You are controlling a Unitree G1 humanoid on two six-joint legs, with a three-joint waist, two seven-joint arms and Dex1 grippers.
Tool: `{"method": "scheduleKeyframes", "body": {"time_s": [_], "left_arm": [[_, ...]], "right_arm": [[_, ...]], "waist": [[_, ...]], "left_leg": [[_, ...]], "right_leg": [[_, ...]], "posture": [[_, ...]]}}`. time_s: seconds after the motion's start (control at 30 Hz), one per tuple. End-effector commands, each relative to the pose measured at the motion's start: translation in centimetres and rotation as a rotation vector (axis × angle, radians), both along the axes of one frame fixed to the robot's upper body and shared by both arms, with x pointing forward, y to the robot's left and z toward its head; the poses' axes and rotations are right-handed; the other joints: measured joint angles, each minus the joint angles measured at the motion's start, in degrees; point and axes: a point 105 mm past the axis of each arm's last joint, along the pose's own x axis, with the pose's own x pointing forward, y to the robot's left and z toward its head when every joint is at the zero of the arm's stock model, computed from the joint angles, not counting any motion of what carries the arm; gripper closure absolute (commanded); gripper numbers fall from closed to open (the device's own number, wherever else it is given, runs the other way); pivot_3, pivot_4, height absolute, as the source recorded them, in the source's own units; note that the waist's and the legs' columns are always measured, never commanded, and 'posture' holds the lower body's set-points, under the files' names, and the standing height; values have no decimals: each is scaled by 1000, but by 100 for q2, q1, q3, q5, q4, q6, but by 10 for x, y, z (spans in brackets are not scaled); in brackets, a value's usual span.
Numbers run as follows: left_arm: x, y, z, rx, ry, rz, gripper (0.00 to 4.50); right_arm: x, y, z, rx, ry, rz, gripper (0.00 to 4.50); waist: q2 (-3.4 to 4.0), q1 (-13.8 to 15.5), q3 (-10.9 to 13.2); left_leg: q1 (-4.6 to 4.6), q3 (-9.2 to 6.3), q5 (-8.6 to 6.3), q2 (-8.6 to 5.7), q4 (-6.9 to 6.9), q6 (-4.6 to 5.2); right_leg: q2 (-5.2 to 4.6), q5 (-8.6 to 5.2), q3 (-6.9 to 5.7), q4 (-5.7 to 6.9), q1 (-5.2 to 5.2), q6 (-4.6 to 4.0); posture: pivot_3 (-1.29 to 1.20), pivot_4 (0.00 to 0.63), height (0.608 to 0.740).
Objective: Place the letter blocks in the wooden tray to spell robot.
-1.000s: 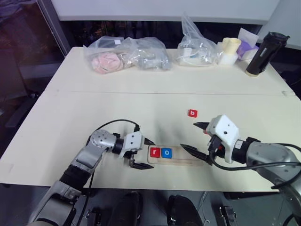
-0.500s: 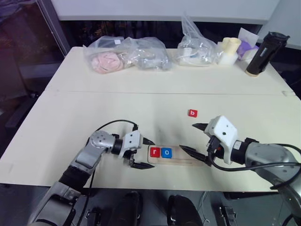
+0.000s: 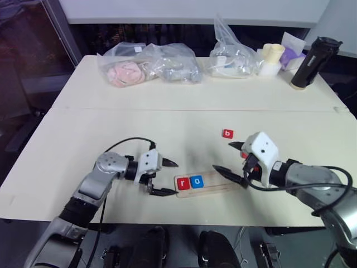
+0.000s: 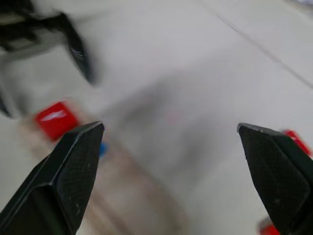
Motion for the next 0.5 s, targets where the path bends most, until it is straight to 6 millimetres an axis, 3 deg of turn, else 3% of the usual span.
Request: {"method": "scheduleKeyframes", "body": {"time_s": [0.03, 0.33, 0.5], "left_arm": [[3, 9, 24, -38, -67, 33, 36], [-17, 29, 56, -105, -17, 90, 36], [-22, 34, 77, -155, -7, 137, 36]], "right_arm": [[22, -10, 5, -6, -56, -109, 0], [82, -18, -6, 116, -42, -510, 0], [99, -18, -20, 150, 0, -652, 0]], "waist": [[0, -2, 1], [3, -22, 3], [3, -2, 4]], "left_leg": [[-1, 1, 0, 0, 0, 0], [-6, 17, 2, 0, -6, -2], [-6, 21, 6, -1, -4, -8]], "right_leg": [[0, 0, 0, 0, -1, 0], [5, 2, 23, 18, -24, 0], [24, 4, 34, 36, -34, -3]], "posture": [[0, 150, 740], [0, 150, 740], [0, 150, 740]]}}
